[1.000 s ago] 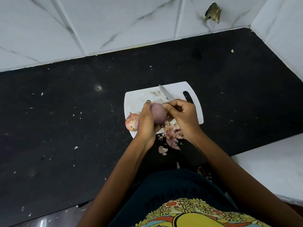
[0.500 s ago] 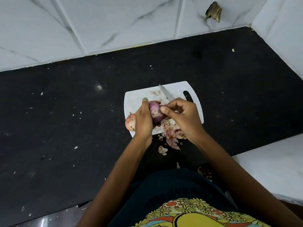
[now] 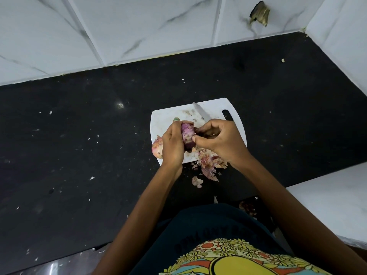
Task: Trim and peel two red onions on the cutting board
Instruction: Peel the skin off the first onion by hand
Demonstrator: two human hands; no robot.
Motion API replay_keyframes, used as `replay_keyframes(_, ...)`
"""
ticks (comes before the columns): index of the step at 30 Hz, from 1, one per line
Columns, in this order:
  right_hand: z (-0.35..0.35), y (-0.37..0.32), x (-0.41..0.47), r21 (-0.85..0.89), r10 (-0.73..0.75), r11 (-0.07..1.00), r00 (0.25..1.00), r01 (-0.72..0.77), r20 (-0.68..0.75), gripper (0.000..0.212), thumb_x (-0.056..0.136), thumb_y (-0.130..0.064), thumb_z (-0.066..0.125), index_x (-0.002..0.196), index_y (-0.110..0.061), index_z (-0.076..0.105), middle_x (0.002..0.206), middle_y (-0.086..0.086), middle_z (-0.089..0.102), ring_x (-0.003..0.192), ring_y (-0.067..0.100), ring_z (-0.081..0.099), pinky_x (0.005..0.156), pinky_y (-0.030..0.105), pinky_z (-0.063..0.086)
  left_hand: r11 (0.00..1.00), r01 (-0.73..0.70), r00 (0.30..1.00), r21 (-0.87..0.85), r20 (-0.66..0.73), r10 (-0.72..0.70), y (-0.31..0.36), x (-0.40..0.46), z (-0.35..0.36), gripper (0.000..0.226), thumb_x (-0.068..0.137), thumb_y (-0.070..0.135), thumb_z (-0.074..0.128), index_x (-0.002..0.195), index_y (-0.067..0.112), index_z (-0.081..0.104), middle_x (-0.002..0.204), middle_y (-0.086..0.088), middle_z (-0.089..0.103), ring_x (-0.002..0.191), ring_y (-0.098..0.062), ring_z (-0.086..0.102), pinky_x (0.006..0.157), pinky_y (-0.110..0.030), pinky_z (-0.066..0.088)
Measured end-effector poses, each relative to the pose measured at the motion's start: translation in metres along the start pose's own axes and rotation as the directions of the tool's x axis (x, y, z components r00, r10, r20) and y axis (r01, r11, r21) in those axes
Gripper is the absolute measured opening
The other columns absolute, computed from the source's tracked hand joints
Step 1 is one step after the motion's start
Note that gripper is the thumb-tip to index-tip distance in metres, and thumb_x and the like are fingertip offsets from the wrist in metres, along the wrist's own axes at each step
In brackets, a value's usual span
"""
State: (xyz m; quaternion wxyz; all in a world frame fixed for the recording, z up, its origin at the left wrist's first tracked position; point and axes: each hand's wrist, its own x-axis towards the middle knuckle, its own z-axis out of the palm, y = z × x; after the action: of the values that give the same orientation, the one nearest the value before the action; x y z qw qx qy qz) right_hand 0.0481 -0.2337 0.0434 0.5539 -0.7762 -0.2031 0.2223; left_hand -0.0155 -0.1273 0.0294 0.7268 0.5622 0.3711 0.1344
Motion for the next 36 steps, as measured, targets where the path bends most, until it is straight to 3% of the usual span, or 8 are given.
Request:
replay_keyframes(6,-0.003,0.005,0.003,0.031,-0.013,0.999,1.0,0.013,-0.024,0.015,0.077,0.002,0.071,0.076,-0.013,0.07,0.074,0.005,0.071,0.068,0.012,0.067,0.067,0.025,0.056,0.997,0.056,0.998,-0.05,0.028,-0.055,0.001,0.0,0.0,0.04,0.102,0.029,0.033,0.088,0.013,0.066,0.078,-0.004,0.064,0.06,-0.009,0.057,0.048,-0.025,0.04)
replay_keyframes(10,-0.004,0.005,0.001,0.13,0.004,0.992,0.999,-0.01,0.047,0.009,0.084,-0.009,0.069,0.092,-0.01,0.071,0.087,0.006,0.073,0.08,0.017,0.071,0.073,0.028,0.059,0.984,0.121,0.992,-0.134,-0.01,-0.123,0.002,0.001,-0.001,0.038,0.101,0.031,0.035,0.087,0.013,0.065,0.076,-0.003,0.065,0.065,-0.014,0.059,0.052,-0.027,0.044)
replay_keyframes(13,0.006,0.005,-0.004,-0.008,-0.084,0.996,0.996,0.085,0.04,0.028,0.076,-0.018,0.077,0.103,-0.014,0.07,0.099,-0.004,0.068,0.086,0.006,0.067,0.074,0.02,0.055,0.97,0.126,0.986,-0.209,-0.079,-0.145,0.001,0.003,0.001,0.04,0.101,0.033,0.035,0.086,0.011,0.065,0.075,-0.002,0.066,0.075,-0.016,0.063,0.067,-0.032,0.055)
replay_keyframes(18,0.025,0.008,-0.007,0.002,-0.176,0.984,0.962,0.181,-0.208,0.012,0.078,-0.01,0.075,0.089,-0.009,0.072,0.091,0.001,0.066,0.088,0.009,0.064,0.081,0.026,0.054,0.965,0.058,0.99,-0.254,-0.112,-0.089,-0.001,0.002,0.008,0.04,0.103,0.032,0.033,0.083,0.016,0.064,0.082,-0.005,0.064,0.084,-0.019,0.06,0.076,-0.034,0.05)
replay_keyframes(25,0.034,0.014,-0.005,-0.189,-0.199,0.969,0.958,0.16,-0.208,0.011,0.093,-0.017,0.057,0.1,-0.009,0.06,0.098,-0.005,0.054,0.098,0.015,0.054,0.085,0.022,0.045,0.98,0.055,0.992,-0.192,-0.1,-0.075,-0.005,0.003,0.008,0.039,0.102,0.03,0.034,0.085,0.018,0.066,0.082,0.001,0.067,0.086,-0.016,0.064,0.09,-0.041,0.053)
replay_keyframes(29,0.03,0.024,0.005,-0.164,-0.025,0.986,0.973,-0.013,-0.227,0.022,0.097,-0.025,0.048,0.109,-0.009,0.057,0.107,0.003,0.059,0.105,0.019,0.054,0.091,0.035,0.046,0.973,0.081,0.994,-0.215,-0.05,-0.094,-0.006,0.005,0.007,0.04,0.103,0.034,0.033,0.091,0.016,0.067,0.089,-0.002,0.071,0.086,-0.015,0.066,0.071,-0.03,0.054)
replay_keyframes(34,0.015,0.028,0.012,-0.114,0.049,0.99,0.955,-0.086,-0.293,0.01,0.096,-0.013,0.053,0.1,-0.008,0.06,0.083,-0.005,0.061,0.072,-0.002,0.059,0.065,0.012,0.045,0.931,0.197,0.98,-0.308,0.099,-0.174,-0.003,0.005,0.004,0.045,0.103,0.039,0.031,0.088,0.016,0.066,0.091,-0.005,0.074,0.08,-0.02,0.067,0.052,-0.023,0.05)
replay_keyframes(36,0.006,0.034,0.014,-0.111,0.068,0.989,0.957,-0.103,-0.282,0.007,0.094,-0.009,0.056,0.096,-0.009,0.063,0.08,-0.005,0.063,0.07,0.003,0.062,0.065,0.017,0.05,0.921,0.213,0.974,-0.328,0.151,-0.172,-0.003,0.006,0.001,0.047,0.103,0.042,0.029,0.087,0.016,0.065,0.087,-0.003,0.074,0.07,-0.017,0.067,0.049,-0.022,0.05)
